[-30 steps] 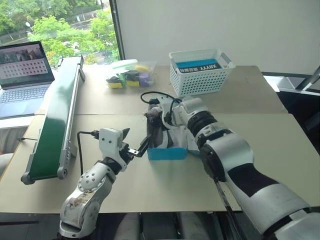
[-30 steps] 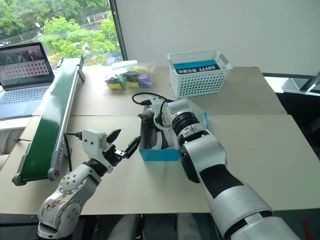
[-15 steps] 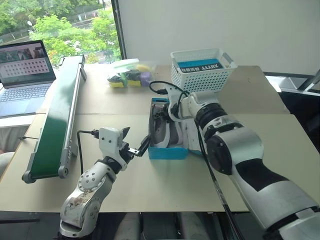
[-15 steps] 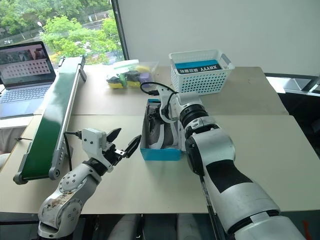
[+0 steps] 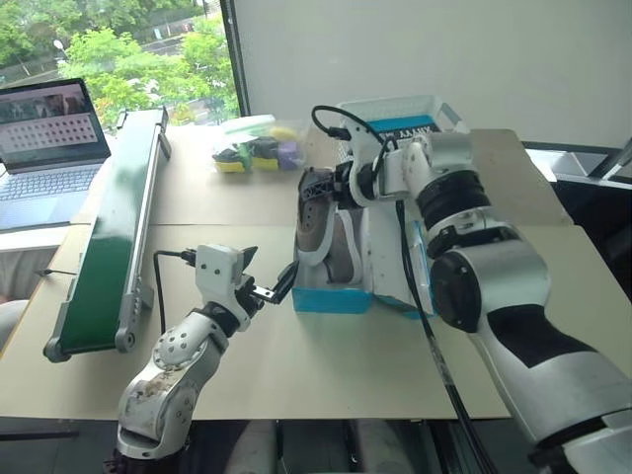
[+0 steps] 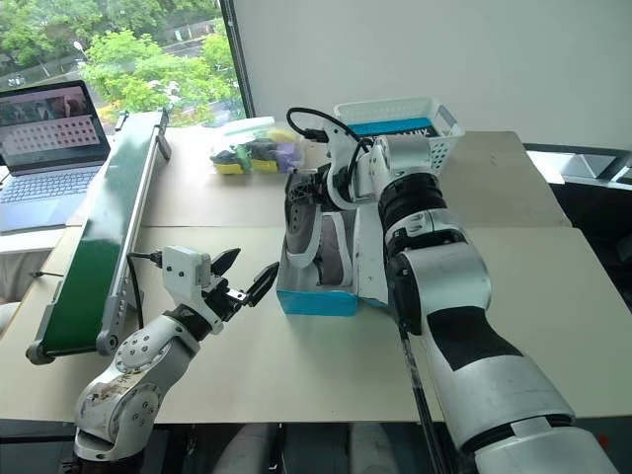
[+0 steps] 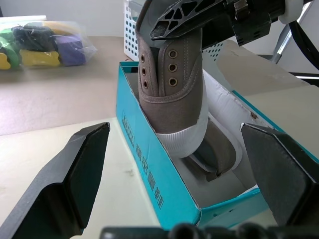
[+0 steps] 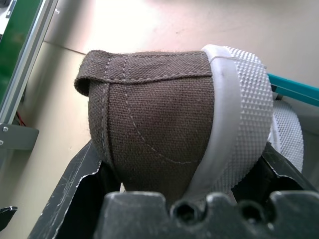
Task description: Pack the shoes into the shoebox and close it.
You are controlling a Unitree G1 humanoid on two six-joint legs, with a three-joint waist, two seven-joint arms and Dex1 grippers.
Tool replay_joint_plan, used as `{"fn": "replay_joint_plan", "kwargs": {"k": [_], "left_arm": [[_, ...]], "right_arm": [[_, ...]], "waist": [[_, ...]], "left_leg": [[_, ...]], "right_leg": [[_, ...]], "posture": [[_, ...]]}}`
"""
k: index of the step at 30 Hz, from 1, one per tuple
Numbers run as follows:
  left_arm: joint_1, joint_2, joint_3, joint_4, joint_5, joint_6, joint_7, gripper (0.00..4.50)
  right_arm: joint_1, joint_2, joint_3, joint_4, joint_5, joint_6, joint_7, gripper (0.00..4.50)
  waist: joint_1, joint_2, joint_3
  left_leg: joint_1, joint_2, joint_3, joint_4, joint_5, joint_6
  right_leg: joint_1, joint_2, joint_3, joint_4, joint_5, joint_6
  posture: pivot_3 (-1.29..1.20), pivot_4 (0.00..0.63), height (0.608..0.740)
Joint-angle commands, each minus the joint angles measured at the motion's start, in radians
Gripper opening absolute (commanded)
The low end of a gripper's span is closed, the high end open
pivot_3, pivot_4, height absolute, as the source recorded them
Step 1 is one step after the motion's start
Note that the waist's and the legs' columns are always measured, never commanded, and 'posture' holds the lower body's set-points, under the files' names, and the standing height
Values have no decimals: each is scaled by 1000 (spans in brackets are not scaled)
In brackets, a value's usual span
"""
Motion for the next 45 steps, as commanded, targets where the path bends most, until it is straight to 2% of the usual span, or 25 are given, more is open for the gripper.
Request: {"fn": "replay_joint_plan", "kwargs": {"k": [1,9,14,20,31,36,41,45], "left_arm": [[-4,1,4,-39,-8,-3,-2,4500],[21,-5,-4,-49,-6,-6,3,4500],[28,-6,-5,-31,-3,-16,-6,4500],[20,-15,-9,-21,-2,-14,-5,4500],[6,-14,2,-21,-6,4,1,4500],[12,-17,-3,-30,-3,7,3,4500],[21,-20,-12,-32,2,2,2,4500],[25,-20,-16,-31,5,-1,1,4500]], "right_arm": [[37,11,29,-56,-3,25,16,3314],[87,-38,167,-77,-55,54,121,3314],[61,-22,281,-30,-121,-33,216,3314],[17,40,246,124,-153,-190,160,3314],[10,59,147,208,-151,-236,50,3314],[11,60,111,214,-151,-255,27,4453],[9,66,103,214,-155,-261,34,4453],[17,68,148,207,-201,-281,64,4453]], "waist": [[0,0,0],[0,0,0],[-1,0,0],[-2,0,0],[-1,0,0],[1,0,0],[1,0,0],[-1,0,0]], "left_leg": [[0,0,0,0,0,0],[-1,0,0,0,0,0],[-1,0,0,1,0,0],[0,0,0,1,0,0],[1,0,0,1,0,0],[1,0,0,1,0,0],[1,0,0,1,0,0],[1,0,0,1,0,0]], "right_leg": [[0,0,0,0,0,0],[-1,0,0,1,0,0],[-1,0,0,1,0,0],[-1,0,0,2,0,0],[0,0,0,2,0,0],[0,0,0,2,0,0],[0,0,0,2,0,0],[0,0,0,2,0,0]], "posture": [[0,150,735],[0,150,735],[0,150,735],[0,150,735],[0,150,735],[0,150,735],[0,150,735],[0,150,735]]}}
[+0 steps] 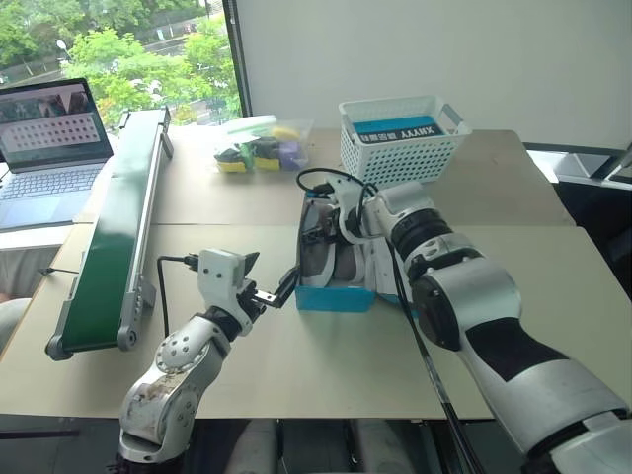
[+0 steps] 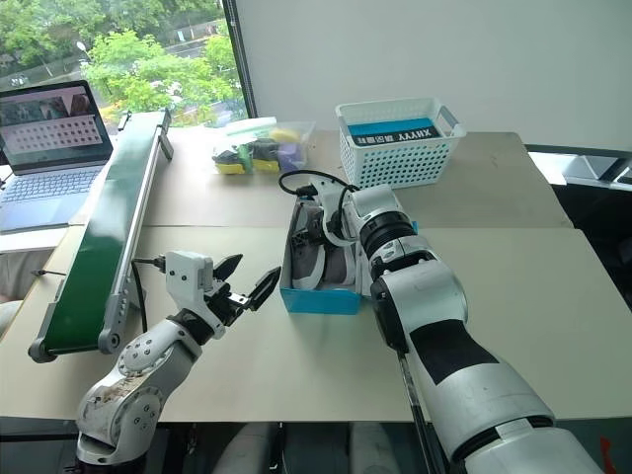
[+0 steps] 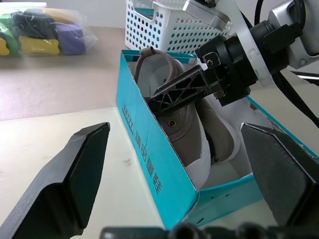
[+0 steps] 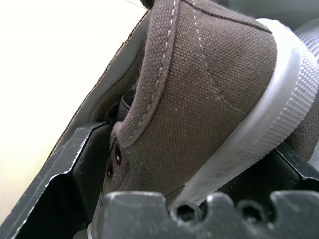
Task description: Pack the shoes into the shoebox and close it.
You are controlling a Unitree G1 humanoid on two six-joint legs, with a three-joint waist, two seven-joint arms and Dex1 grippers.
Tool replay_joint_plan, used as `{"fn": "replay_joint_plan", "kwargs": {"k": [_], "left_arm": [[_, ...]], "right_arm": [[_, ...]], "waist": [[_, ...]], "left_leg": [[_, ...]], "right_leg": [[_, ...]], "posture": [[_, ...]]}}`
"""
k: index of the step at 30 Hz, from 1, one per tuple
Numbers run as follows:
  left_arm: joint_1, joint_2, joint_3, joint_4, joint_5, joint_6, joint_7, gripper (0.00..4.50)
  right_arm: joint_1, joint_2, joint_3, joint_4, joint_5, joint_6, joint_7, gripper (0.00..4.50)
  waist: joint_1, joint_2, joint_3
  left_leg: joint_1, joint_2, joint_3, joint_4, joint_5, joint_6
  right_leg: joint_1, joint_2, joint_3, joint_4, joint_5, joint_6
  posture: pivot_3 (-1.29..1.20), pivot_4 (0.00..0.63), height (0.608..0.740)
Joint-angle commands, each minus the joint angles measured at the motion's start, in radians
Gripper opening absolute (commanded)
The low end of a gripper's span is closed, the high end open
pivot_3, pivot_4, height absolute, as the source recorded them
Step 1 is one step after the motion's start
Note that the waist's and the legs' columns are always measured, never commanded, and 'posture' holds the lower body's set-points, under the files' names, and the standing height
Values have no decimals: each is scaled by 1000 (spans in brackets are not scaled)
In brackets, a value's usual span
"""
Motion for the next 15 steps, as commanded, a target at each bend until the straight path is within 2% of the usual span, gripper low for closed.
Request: {"fn": "replay_joint_plan", "kwargs": {"k": [1,8,15], "left_arm": [[5,-1,-5,-30,5,-16,-1,4500],[13,3,1,-28,4,-20,-2,4500],[3,6,4,-21,1,-17,-8,4500]], "right_arm": [[-28,-9,37,-22,-39,-41,35,4453],[-98,-73,32,-113,-36,-50,106,4453],[-78,-94,18,-175,-25,-29,84,4453]], "waist": [[-1,0,0],[0,0,0],[-2,0,0]], "left_leg": [[0,0,0,0,0,0],[-1,0,0,0,0,0],[0,0,0,0,0,0]], "right_leg": [[0,0,0,0,0,0],[-1,0,0,0,0,0],[0,0,0,0,0,0]], "posture": [[0,150,735],[0,150,735],[0,150,735]]}}
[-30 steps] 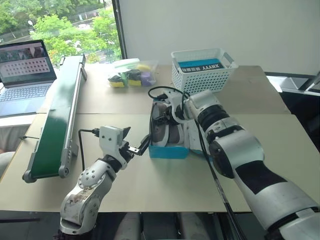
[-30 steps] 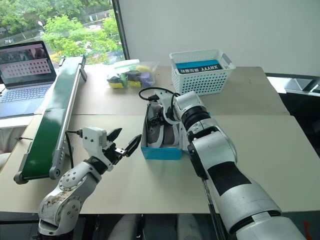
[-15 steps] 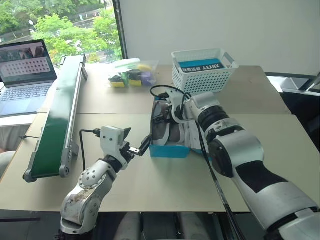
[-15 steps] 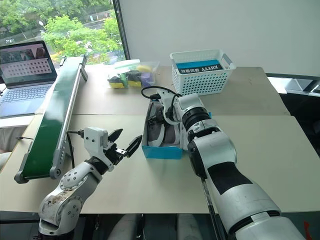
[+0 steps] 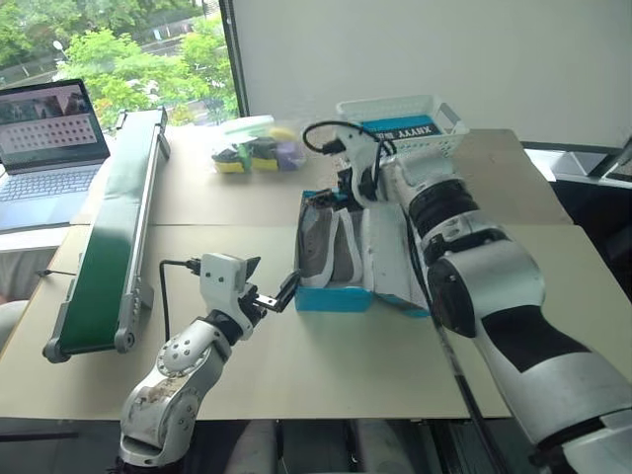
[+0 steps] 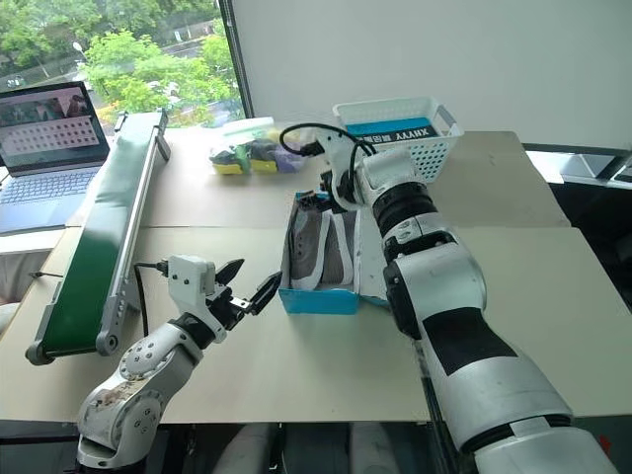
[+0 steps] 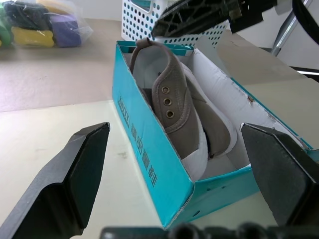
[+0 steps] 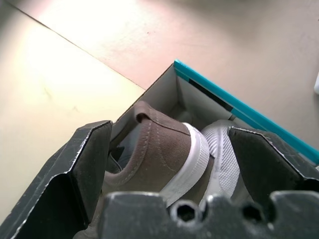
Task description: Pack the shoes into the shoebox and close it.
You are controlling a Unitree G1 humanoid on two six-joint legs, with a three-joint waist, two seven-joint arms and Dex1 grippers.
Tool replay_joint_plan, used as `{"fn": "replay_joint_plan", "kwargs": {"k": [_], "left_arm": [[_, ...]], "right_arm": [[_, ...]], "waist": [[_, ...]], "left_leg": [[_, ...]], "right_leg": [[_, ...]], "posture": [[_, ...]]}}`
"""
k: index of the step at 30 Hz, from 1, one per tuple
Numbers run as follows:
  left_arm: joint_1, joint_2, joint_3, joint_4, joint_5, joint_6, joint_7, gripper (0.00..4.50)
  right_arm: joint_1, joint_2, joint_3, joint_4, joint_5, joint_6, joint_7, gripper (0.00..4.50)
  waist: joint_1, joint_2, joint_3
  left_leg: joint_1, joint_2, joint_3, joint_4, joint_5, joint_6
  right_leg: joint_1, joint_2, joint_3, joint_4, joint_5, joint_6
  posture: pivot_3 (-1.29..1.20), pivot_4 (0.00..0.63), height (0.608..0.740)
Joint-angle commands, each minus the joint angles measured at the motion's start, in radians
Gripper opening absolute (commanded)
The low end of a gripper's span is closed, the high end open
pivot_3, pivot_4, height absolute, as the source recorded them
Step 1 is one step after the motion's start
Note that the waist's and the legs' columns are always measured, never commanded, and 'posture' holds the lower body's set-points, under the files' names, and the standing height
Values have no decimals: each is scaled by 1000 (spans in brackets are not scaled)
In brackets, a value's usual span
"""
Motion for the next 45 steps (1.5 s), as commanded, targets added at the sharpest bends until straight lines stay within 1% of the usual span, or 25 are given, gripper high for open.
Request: {"fn": "replay_joint_plan", "kwargs": {"k": [1,7,9,10,14,16,17,19,20,21,29,35,39,43,45], "left_arm": [[-13,7,10,-20,-1,-16,-8,4500],[-18,12,11,-18,-1,-13,-8,4500],[-20,12,10,-19,-2,-11,-7,4500],[-20,12,11,-20,-3,-10,-7,4500],[-20,14,9,-23,-4,-7,-7,4500],[-21,14,8,-25,-5,-4,-7,4500],[-22,15,8,-25,-6,-3,-7,4500],[-23,15,10,-26,-7,-1,-7,4500],[-24,16,10,-26,-7,0,-7,4500],[-24,16,10,-26,-8,1,-6,4500],[-29,17,17,-42,-14,14,5,4500],[-24,18,22,-47,-13,18,10,4500],[-23,16,24,-47,-12,20,11,4500],[-24,16,23,-46,-11,19,12,4500],[-24,16,22,-45,-9,18,12,4500]], "right_arm": [[-4,-8,-18,-67,18,7,-8,4453],[63,-16,-39,-177,44,-15,-7,4453],[97,-20,-47,-231,52,-23,-16,3938],[115,-21,-47,-259,57,-17,-16,3826],[184,-14,-29,-329,61,-1,-14,2421],[207,-7,-22,-315,52,-28,-22,1807],[213,-4,-21,-298,48,-45,-28,1389],[218,6,-13,-247,37,-86,-40,700],[218,14,-6,-217,29,-110,-43,458],[216,24,0,-188,22,-134,-50,33],[186,90,46,53,-54,-325,-85,9],[174,129,76,131,-108,-393,-92,9],[167,128,45,144,-94,-388,-96,9],[123,88,-27,109,-42,-365,-86,9],[85,48,-58,72,-21,-351,-87,9]], "waist": [[1,0,0],[3,0,0],[4,0,0],[4,0,0],[2,0,0],[1,0,0],[1,0,0],[1,0,0],[1,0,0],[1,0,0],[1,0,0],[-4,0,0],[-8,0,0],[-7,0,0],[-6,0,0]], "left_leg": [[0,0,0,0,0,0],[-1,0,0,0,0,0],[-1,0,0,0,0,0],[-1,0,0,0,0,0],[-1,0,0,1,0,0],[-1,0,0,1,0,0],[-1,0,0,0,0,0],[0,0,0,1,0,0],[0,0,0,1,0,0],[0,0,0,1,0,0],[2,0,0,0,0,0],[5,0,0,0,0,0],[5,0,0,0,0,0],[5,0,0,0,0,0],[5,0,0,0,0,0]], "right_leg": [[0,0,0,0,0,0],[0,0,0,0,0,0],[0,0,0,0,0,0],[0,-1,0,0,0,0],[0,0,0,0,0,0],[0,0,0,0,0,0],[0,0,0,0,0,0],[0,0,0,0,0,0],[0,0,0,0,0,0],[0,0,0,0,0,0],[2,0,0,0,0,0],[4,0,1,0,0,0],[4,0,1,0,0,0],[4,0,1,0,0,0],[3,0,1,0,0,0]], "posture": [[0,150,735],[0,150,735],[0,150,735],[0,150,735],[0,150,735],[0,150,735],[0,150,735],[0,150,735],[0,150,735],[0,150,735],[0,150,735],[0,150,735],[0,150,735],[0,150,735],[0,150,735]]}}
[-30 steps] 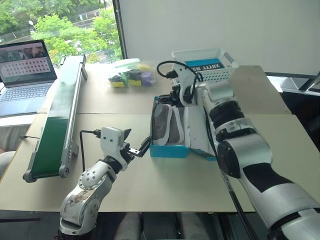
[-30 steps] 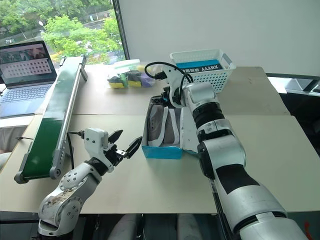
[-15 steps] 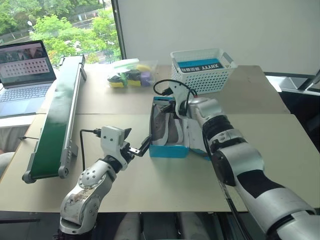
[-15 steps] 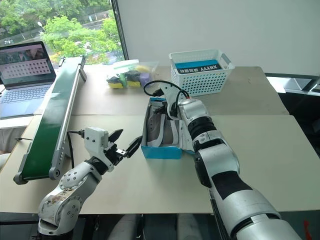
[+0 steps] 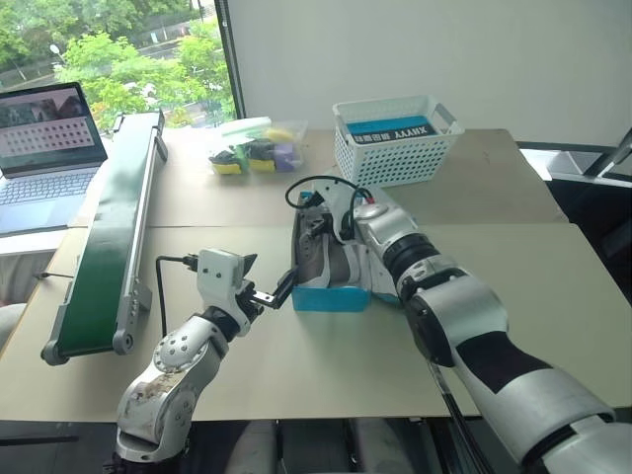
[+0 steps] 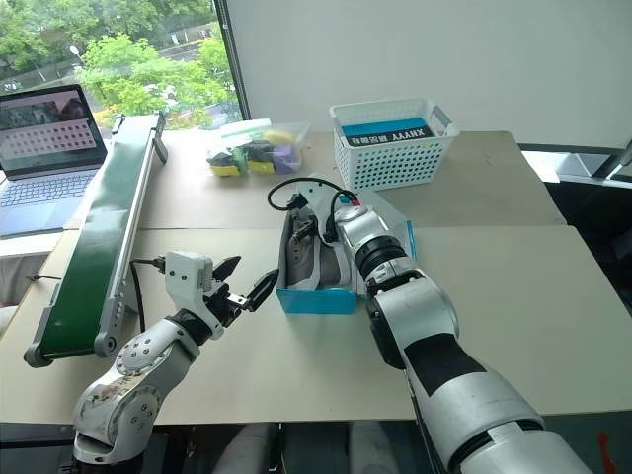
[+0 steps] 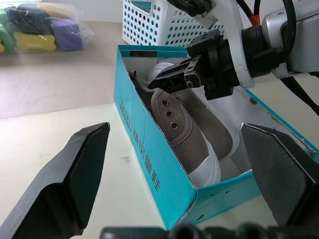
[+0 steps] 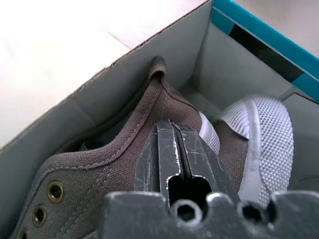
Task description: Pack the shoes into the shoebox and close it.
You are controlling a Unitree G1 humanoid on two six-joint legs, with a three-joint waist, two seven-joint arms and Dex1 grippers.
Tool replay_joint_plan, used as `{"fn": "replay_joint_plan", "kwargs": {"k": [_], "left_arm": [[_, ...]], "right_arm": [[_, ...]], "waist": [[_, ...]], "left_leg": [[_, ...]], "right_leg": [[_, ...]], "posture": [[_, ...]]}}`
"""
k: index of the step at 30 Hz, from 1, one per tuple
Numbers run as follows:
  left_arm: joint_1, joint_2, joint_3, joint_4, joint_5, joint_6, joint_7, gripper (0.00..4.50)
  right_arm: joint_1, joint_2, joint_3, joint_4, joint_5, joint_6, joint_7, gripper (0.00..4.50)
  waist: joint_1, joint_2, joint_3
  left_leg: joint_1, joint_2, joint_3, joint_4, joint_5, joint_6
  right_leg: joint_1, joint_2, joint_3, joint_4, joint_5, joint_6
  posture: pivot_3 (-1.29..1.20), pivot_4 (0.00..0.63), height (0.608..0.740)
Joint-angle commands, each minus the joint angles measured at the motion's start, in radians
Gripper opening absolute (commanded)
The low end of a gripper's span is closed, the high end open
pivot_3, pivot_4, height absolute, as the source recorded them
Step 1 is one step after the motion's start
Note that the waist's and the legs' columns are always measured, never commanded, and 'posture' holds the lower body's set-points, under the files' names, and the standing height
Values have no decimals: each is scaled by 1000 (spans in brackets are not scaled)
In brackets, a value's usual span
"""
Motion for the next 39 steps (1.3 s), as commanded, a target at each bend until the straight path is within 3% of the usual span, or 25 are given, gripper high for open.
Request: {"fn": "replay_joint_plan", "kwargs": {"k": [1,3,6,9,13,15,18,21,23,25,28,37,39], "left_arm": [[-3,2,7,-43,-4,-9,0,4500],[-3,4,5,-41,-2,-10,-3,4500],[-10,11,1,-37,-5,-14,-17,4500],[-14,24,0,-33,-6,-19,-38,4500],[-21,51,10,-25,-14,-28,-78,4500],[-23,83,23,-19,-25,-29,-119,4500],[-29,132,56,-5,-53,-28,-176,4500],[-45,173,80,22,-66,-27,-216,4500],[-64,190,84,37,-73,-23,-234,4500],[-80,199,80,46,-79,-17,-247,4500],[-91,198,60,55,-71,-12,-252,4500],[-102,210,65,50,-84,7,-267,4500],[-106,211,66,51,-86,11,-266,4500]], "right_arm": [[-93,-68,-67,-74,62,37,10,9],[-124,-105,-111,-132,116,106,50,9],[-121,-188,-174,-381,255,381,176,9],[-23,-246,-196,-717,409,631,265,9],[221,-414,-197,-1214,710,946,451,9],[427,-557,-205,-1441,830,1006,548,9],[668,-699,-225,-1622,930,1037,612,9],[876,-801,-189,-1752,938,994,618,9],[1003,-835,-116,-1801,854,932,547,9],[1074,-801,-56,-1793,765,895,422,9],[1111,-632,-45,-1689,634,850,167,9],[1278,-209,-247,-1585,492,737,-263,9],[1255,-63,-391,-1551,554,746,-352,9]], "waist": [[3,0,0],[7,0,0],[11,1,1],[13,1,1],[24,0,0],[37,1,0],[46,1,1],[36,1,0],[29,1,0],[27,0,0],[26,-1,0],[43,0,0],[37,-2,-2]], "left_leg": [[-1,0,0,0,0,0],[-2,0,0,0,0,0],[-5,0,0,0,0,0],[-6,0,-1,0,0,0],[-7,0,-2,0,-1,2],[-8,0,-4,2,-1,2],[-8,-1,-3,3,-2,3],[-6,0,-1,3,-2,3],[-3,0,0,3,-2,3],[3,1,0,3,-2,3],[8,4,1,3,-2,3],[3,3,0,3,-2,3],[5,3,1,2,-2,3]], "right_leg": [[-1,0,0,0,0,0],[-1,0,0,0,0,0],[-4,0,-1,-1,0,0],[-3,0,-2,-2,0,0],[-1,-1,-4,-5,0,0],[0,-1,-6,-7,-1,1],[0,-2,-6,-7,-1,2],[1,-1,-4,-6,-1,2],[3,0,-2,-6,-1,2],[10,1,-2,-7,-6,9],[17,2,-3,-13,-5,10],[14,2,-2,-15,2,5],[15,1,-2,-16,2,5]], "posture": [[0,150,735],[0,150,735],[0,150,735],[0,150,735],[0,150,735],[0,150,735],[0,150,735],[0,150,735],[0,150,735],[0,150,735],[0,150,735],[0,150,735],[0,150,735]]}}
